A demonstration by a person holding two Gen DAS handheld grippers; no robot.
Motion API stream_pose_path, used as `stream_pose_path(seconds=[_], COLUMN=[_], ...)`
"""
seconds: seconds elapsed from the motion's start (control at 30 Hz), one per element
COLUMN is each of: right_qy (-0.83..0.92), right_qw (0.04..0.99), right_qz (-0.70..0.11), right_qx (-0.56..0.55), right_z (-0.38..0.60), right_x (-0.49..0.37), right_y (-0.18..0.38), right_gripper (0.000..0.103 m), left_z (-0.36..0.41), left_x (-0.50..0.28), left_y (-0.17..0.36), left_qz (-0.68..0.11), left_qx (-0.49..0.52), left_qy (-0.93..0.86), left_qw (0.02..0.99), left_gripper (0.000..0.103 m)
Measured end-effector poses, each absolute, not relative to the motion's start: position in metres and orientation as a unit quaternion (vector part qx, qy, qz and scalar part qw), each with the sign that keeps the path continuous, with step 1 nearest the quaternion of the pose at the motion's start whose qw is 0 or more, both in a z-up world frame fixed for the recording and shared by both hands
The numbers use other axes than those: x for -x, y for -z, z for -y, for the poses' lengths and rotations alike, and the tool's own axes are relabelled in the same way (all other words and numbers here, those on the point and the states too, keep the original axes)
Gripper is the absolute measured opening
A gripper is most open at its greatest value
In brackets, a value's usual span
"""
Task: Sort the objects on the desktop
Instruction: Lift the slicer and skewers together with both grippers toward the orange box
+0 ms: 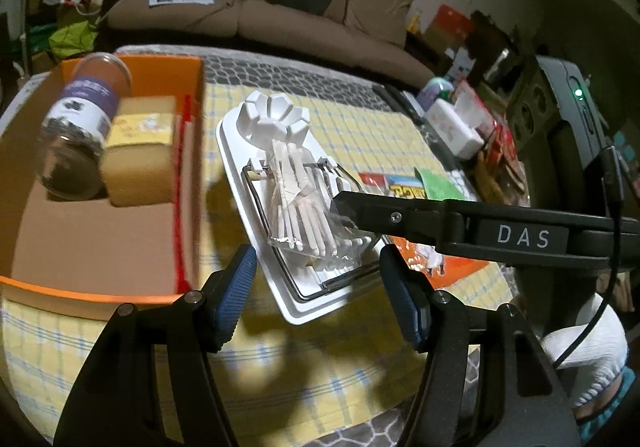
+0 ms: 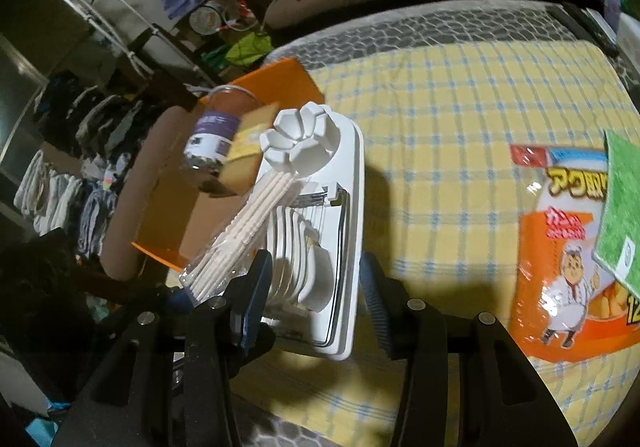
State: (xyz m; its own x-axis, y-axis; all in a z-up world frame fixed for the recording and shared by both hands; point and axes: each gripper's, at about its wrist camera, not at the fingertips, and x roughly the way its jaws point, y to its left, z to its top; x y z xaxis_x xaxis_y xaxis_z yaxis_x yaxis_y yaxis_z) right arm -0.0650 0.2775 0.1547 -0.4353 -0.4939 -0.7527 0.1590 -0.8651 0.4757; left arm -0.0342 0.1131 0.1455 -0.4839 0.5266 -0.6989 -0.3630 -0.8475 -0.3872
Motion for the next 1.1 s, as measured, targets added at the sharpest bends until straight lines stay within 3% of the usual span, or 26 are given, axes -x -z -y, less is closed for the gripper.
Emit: stream_pose_path(seconds=[0.63,1.1], right_qy=[0.819,0.807], right_qw=[0.266,0.265], right_qz=[0.15,0.159], right_qx=[-0.486,-0.503], right_z=[-0.158,-0.134], right_x=[0.102,0.114], right_y=[-0.164,-0.144], right_gripper=[0.048,0.048], left_z=[0.014,0.037], left_x=[0.053,0.065], left_y=[-0.153,-0.136], left_qz=[0.139,0.141], left_qx=[0.419,0.417], left_qy=[-0.877,-0.874], left_qw=[0.191,0.206], left_gripper=[0.06,0.06])
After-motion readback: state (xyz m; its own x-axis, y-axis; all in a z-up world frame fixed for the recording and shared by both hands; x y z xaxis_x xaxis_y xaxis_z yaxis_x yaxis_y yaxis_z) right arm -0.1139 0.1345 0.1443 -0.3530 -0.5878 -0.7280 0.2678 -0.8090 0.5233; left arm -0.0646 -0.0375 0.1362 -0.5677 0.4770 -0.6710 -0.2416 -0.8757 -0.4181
